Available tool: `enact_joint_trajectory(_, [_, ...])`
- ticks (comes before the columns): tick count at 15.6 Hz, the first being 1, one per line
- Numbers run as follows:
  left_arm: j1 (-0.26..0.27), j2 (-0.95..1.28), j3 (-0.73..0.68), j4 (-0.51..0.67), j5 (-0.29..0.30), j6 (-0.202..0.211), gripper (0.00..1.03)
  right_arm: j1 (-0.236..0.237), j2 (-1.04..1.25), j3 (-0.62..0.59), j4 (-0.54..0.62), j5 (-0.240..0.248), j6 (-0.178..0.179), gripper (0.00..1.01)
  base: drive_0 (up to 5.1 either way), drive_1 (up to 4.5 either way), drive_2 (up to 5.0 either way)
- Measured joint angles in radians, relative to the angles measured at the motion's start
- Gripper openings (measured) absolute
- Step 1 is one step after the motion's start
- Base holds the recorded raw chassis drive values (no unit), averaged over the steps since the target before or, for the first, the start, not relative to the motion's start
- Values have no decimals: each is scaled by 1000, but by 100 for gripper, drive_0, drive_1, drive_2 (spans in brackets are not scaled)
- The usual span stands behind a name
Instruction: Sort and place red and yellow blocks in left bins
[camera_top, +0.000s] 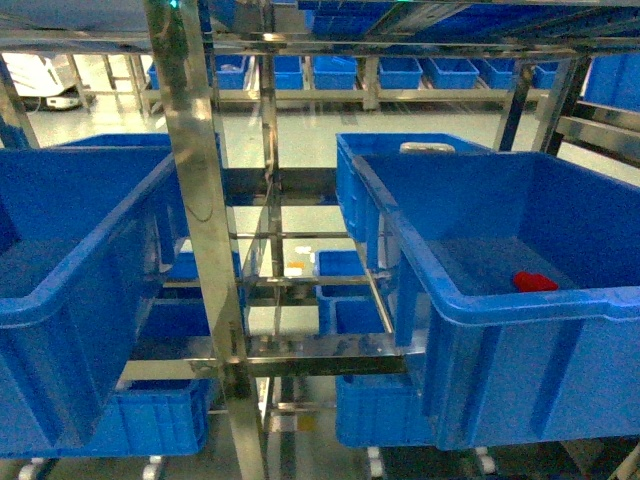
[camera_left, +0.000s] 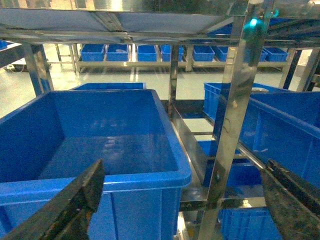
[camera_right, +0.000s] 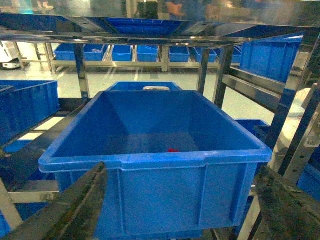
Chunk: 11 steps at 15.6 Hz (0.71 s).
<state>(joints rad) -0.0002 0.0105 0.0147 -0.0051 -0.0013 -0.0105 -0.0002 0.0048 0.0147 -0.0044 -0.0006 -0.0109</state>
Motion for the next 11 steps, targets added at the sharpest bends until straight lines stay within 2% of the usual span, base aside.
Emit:
enact_joint_trajectory(1, [0, 0, 0, 0, 0, 2, 99, 0, 0, 0, 0, 0, 0, 99, 0, 0, 0])
enact_joint_trajectory(11, [0, 0, 0, 0, 0, 3, 98, 0, 0, 0, 0, 0, 0, 98, 0, 0, 0])
